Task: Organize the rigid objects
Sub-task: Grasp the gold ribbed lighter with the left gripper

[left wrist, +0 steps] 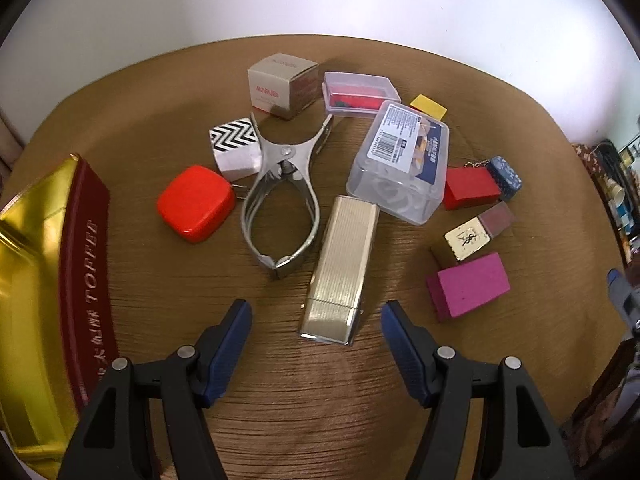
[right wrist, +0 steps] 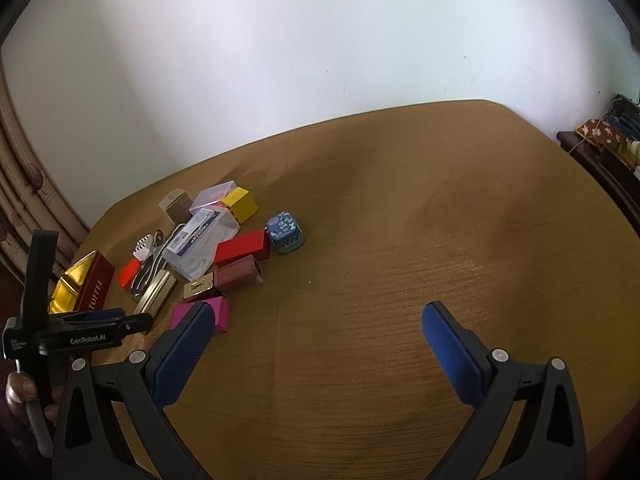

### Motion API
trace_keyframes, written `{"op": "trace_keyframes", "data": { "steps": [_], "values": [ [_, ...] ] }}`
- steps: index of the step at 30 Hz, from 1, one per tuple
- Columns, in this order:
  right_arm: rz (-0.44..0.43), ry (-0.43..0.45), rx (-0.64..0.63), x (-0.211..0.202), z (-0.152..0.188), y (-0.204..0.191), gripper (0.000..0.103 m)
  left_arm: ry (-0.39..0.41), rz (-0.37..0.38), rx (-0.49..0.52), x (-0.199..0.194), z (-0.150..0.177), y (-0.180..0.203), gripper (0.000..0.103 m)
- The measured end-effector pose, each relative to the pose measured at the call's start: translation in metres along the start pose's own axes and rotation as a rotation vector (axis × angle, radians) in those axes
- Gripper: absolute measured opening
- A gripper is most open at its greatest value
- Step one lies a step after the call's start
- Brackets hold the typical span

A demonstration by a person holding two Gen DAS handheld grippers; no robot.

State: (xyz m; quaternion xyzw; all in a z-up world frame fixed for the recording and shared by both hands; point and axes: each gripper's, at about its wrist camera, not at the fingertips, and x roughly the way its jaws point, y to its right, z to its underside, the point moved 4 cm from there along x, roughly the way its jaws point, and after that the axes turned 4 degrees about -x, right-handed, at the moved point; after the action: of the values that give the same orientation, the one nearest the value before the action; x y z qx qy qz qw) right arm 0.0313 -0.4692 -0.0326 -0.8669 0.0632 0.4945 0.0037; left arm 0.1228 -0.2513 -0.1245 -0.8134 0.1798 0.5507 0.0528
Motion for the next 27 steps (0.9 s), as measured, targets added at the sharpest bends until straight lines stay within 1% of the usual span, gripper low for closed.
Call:
{"op": "trace_keyframes", "data": {
  "steps": [1, 2, 3, 4, 5, 7, 8, 9, 10, 11, 13, 15, 17, 18, 20, 21, 22, 25, 27],
  "values": [
    [-0.002, -0.003, 0.001, 0.001, 0.0, 0.0, 0.103, -0.007, 0.01, -0.01, 0.002, 0.0, 0.0, 0.066],
    [-0.006, -0.007, 0.002, 0.002, 0.001, 0.0, 0.103, -0.018, 0.024, -0.019, 0.004, 0.0, 0.001, 0.061],
    [-0.008, -0.01, 0.003, 0.002, 0.001, 0.0, 0.103, -0.026, 0.037, -0.026, 0.005, 0.0, 0.002, 0.06],
    [-0.01, -0.012, 0.003, 0.003, 0.002, 0.0, 0.103, -0.018, 0.036, -0.024, 0.006, -0.001, 0.003, 0.059],
    [-0.011, -0.015, 0.004, 0.004, 0.002, 0.0, 0.103, -0.012, 0.035, -0.02, 0.008, -0.003, 0.003, 0.054],
    [-0.018, -0.022, 0.006, 0.006, 0.003, 0.0, 0.103, -0.011, 0.039, -0.021, 0.009, -0.005, 0.004, 0.049],
    [-0.018, -0.029, 0.005, 0.008, 0.004, 0.0, 0.103, -0.011, 0.041, -0.022, 0.01, -0.007, 0.004, 0.042],
    [-0.019, -0.037, 0.005, 0.01, 0.005, 0.0, 0.103, -0.012, 0.033, -0.023, 0.011, -0.009, 0.003, 0.039],
    [-0.023, -0.045, 0.006, 0.011, 0.006, 0.001, 0.103, -0.011, 0.03, -0.025, 0.012, -0.01, 0.003, 0.033],
    [-0.032, -0.056, 0.007, 0.014, 0.007, 0.0, 0.103, -0.008, 0.029, -0.026, 0.013, -0.011, 0.003, 0.031],
    [-0.059, -0.067, 0.005, 0.017, 0.008, -0.001, 0.103, 0.002, 0.025, -0.022, 0.013, -0.012, 0.003, 0.03],
    [-0.096, -0.078, -0.037, 0.02, 0.008, -0.007, 0.103, 0.021, 0.008, 0.0, 0.011, -0.009, 0.006, 0.03],
    [-0.158, -0.102, -0.116, 0.025, 0.007, -0.019, 0.103, 0.034, 0.007, 0.001, 0.008, -0.007, 0.01, 0.03],
    [-0.205, -0.12, -0.171, 0.027, 0.006, -0.027, 0.103, 0.041, 0.013, -0.006, 0.007, -0.004, 0.012, 0.03],
    [-0.312, -0.154, -0.273, 0.033, 0.006, -0.042, 0.103, 0.053, 0.031, -0.022, 0.001, 0.006, 0.016, 0.03],
    [-0.381, -0.19, -0.331, 0.038, 0.005, -0.051, 0.103, 0.061, 0.039, -0.027, -0.002, 0.01, 0.017, 0.03],
    [-0.427, -0.217, -0.37, 0.043, 0.003, -0.056, 0.103, 0.064, 0.044, -0.032, -0.006, 0.012, 0.014, 0.03],
    [-0.512, -0.257, -0.474, 0.054, -0.009, -0.07, 0.103, 0.075, 0.059, -0.058, -0.018, 0.023, 0.012, 0.03],
    [-0.547, -0.292, -0.562, 0.063, -0.015, -0.081, 0.103, 0.08, 0.073, -0.076, -0.027, 0.026, 0.008, 0.03]
  ]
}}
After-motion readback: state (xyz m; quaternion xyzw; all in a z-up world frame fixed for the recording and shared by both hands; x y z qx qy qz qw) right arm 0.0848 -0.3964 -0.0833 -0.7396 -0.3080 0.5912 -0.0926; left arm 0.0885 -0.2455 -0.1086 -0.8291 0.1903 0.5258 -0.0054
